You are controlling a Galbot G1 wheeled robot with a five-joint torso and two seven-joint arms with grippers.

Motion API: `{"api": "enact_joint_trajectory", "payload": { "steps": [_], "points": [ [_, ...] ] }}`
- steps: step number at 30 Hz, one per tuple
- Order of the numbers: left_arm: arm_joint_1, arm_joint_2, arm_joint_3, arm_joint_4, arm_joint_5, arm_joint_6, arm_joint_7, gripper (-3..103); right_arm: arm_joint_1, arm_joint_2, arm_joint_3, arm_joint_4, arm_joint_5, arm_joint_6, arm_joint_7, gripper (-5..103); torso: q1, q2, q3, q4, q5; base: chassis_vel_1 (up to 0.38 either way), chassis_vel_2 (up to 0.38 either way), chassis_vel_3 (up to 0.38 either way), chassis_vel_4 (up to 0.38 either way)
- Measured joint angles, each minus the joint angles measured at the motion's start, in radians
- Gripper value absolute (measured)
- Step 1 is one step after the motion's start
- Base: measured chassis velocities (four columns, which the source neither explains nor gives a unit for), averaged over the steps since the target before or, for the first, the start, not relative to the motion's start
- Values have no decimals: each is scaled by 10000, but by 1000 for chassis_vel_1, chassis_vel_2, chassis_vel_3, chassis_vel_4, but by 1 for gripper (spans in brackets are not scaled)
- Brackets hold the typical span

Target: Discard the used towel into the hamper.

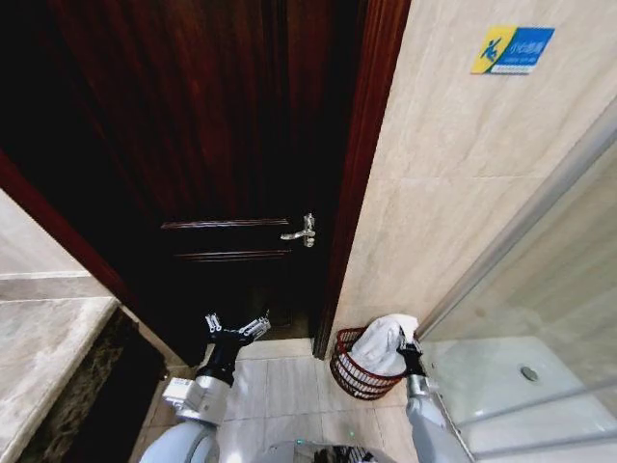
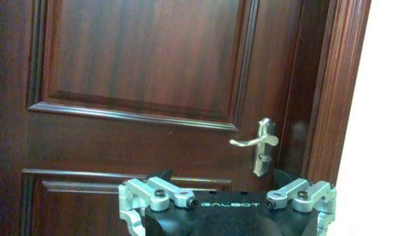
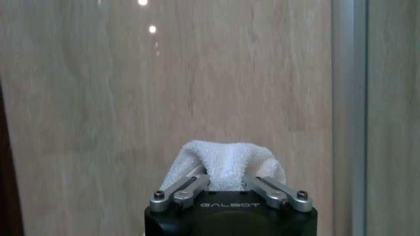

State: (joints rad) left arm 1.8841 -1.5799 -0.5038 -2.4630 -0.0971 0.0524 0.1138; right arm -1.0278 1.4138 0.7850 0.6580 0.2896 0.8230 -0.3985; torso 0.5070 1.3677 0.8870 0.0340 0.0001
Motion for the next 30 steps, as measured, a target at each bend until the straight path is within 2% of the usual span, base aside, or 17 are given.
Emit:
{"api": "enact_joint_trajectory", "payload": {
  "steps": [10, 13, 15, 18, 23, 25, 27, 28, 30],
  "points": [
    [1, 0, 0, 0, 0, 0, 0, 100, 293, 86, 200, -532, -811, -28, 98, 8, 7, 0, 1, 3, -2, 0, 0, 0, 0],
    [0, 0, 0, 0, 0, 0, 0, 100, 259, 164, 311, -369, -1475, -577, 313, 8, 7, 0, 1, 3, -1, 0, 0, 0, 0],
    [0, 0, 0, 0, 0, 0, 0, 100, 242, 178, 306, -328, -1512, -657, 361, 8, 7, 0, 1, 3, -1, 0, 0, 0, 0],
    [1, 0, 0, 0, 0, 0, 0, 100, -69, 265, -170, 350, -1227, -1721, 1006, 8, 5, 1, 1, 2, -1, 0, 0, 0, 0],
    [0, 0, 0, 0, 0, 0, 0, 100, -204, 278, -438, 525, -808, -2216, 1039, 8, 6, 0, 1, 2, -1, 0, 0, 0, 0],
    [1, 0, 0, 0, 0, 0, 0, 100, -209, 273, -383, 463, -1066, -2701, 1052, 8, 7, 0, 2, 2, -1, 0, 0, 0, 0],
    [0, 0, 0, 0, 0, 0, 0, 100, -298, 237, -410, 668, -1179, -3479, 1092, 8, 8, 0, 2, 3, 1, 0, 0, 0, 0],
    [0, 0, 0, 0, 0, 0, 0, 100, -298, 237, -410, 668, -1179, -3479, 1092, 8, 8, 0, 2, 3, 1, 0, 0, 0, 0],
    [0, 0, 0, 0, 0, 0, 0, 100, -495, 85, -701, 1304, -1151, -5290, 1301, 8, 7, 0, 2, 1, -2, 0, 0, 0, 0]
  ]
}}
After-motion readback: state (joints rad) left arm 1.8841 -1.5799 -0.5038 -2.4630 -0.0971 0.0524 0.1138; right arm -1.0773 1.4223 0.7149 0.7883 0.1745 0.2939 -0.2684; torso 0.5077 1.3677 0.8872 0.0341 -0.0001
